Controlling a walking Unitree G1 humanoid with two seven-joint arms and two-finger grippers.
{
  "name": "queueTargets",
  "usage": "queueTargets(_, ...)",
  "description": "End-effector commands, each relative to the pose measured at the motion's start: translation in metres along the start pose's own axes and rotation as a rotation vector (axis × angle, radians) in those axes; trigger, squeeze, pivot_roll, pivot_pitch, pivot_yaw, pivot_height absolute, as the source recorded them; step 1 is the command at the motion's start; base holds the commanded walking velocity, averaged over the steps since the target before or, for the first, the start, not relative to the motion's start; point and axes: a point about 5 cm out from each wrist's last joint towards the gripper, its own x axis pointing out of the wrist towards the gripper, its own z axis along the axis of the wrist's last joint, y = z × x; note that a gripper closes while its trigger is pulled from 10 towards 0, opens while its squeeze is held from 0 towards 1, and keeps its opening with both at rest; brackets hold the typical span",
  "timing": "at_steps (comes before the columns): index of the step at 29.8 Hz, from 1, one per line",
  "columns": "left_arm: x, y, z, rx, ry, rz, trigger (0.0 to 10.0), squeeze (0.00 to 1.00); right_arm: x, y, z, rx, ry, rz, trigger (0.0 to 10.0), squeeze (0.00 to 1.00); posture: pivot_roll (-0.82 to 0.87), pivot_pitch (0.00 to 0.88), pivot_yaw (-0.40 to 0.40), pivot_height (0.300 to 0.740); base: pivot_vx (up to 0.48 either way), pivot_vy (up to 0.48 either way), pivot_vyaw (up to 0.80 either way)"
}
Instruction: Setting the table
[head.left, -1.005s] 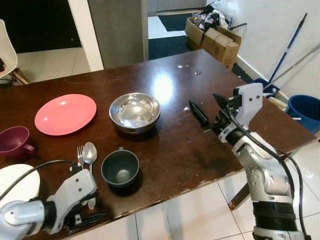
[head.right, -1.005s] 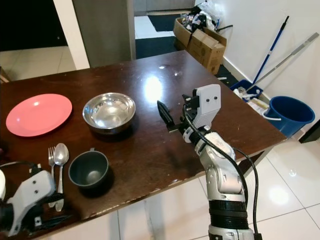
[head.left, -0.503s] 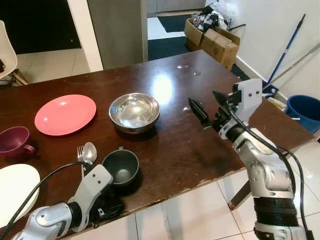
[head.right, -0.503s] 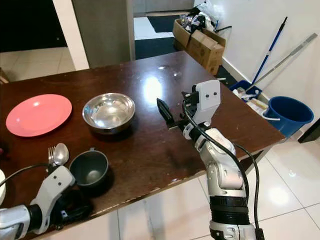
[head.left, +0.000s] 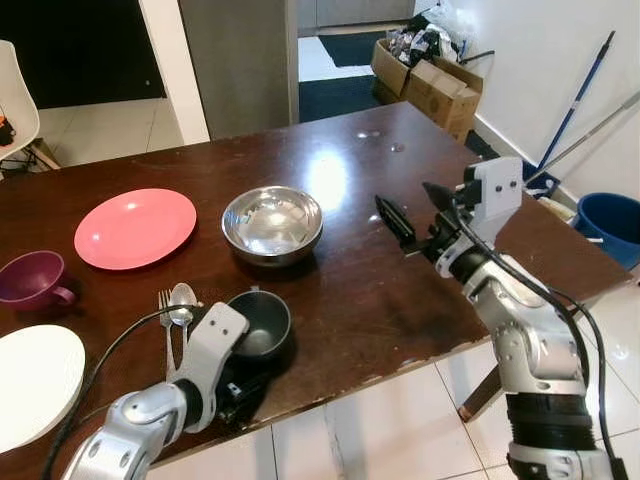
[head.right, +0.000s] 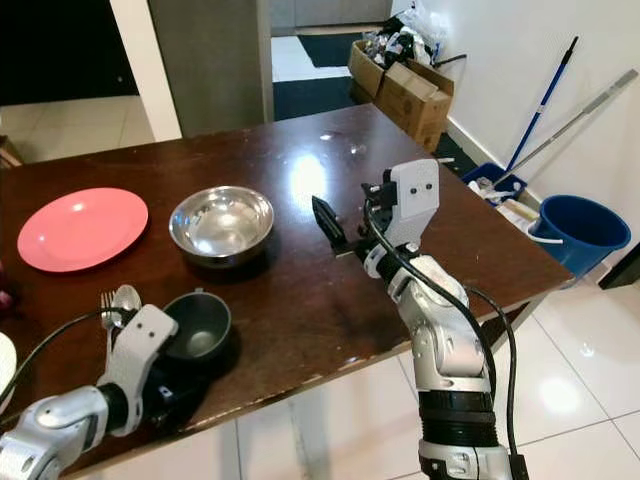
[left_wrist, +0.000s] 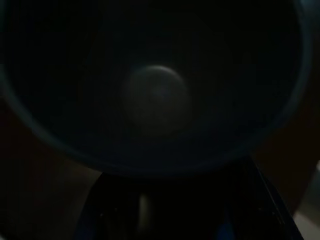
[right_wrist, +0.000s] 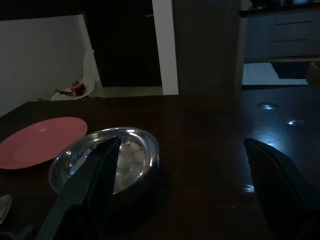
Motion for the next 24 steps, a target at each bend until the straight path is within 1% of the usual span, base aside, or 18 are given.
queueTargets(1,0.007,0.0,-0.01,-0.023,0.061,0.024,10.0,0.0,0.003,0.002,-0.001,0.013,0.006,0.008,10.0,0.0,0.02,0.042,0.088,0.74,0.0,0.0,0.0)
queueTargets(11,0.026,-0.003,0.005,-0.029,0.032,0.052,10.0,0.0,0.003,0.003,0.0,0.012,0.002,0.009,10.0,0.0,0.01,0.043,0.088,0.74,0.0,0.0,0.0)
queueTargets(18,0.026,0.0,0.006,-0.029,0.022,0.06,10.0,0.0,0.002,0.003,0.001,0.011,0.0,0.006,10.0,0.0,0.01,0.044,0.088,0.74,0.0,0.0,0.0)
queueTargets(22,0.022,0.002,0.006,-0.026,0.017,0.066,10.0,0.0,0.002,0.004,0.001,0.012,-0.003,0.013,10.0,0.0,0.02,0.045,0.088,0.74,0.0,0.0,0.0)
queueTargets(23,0.019,0.004,0.008,-0.021,0.004,0.058,10.0,0.0,0.002,0.005,0.001,0.012,-0.005,0.021,10.0,0.0,0.02,0.045,0.09,0.74,0.0,0.0,0.0)
queueTargets(24,0.011,0.008,0.012,0.004,-0.02,0.046,10.0,0.0,0.001,0.008,0.002,0.011,-0.01,0.034,10.0,0.0,0.02,0.045,0.09,0.74,0.0,0.0,0.0)
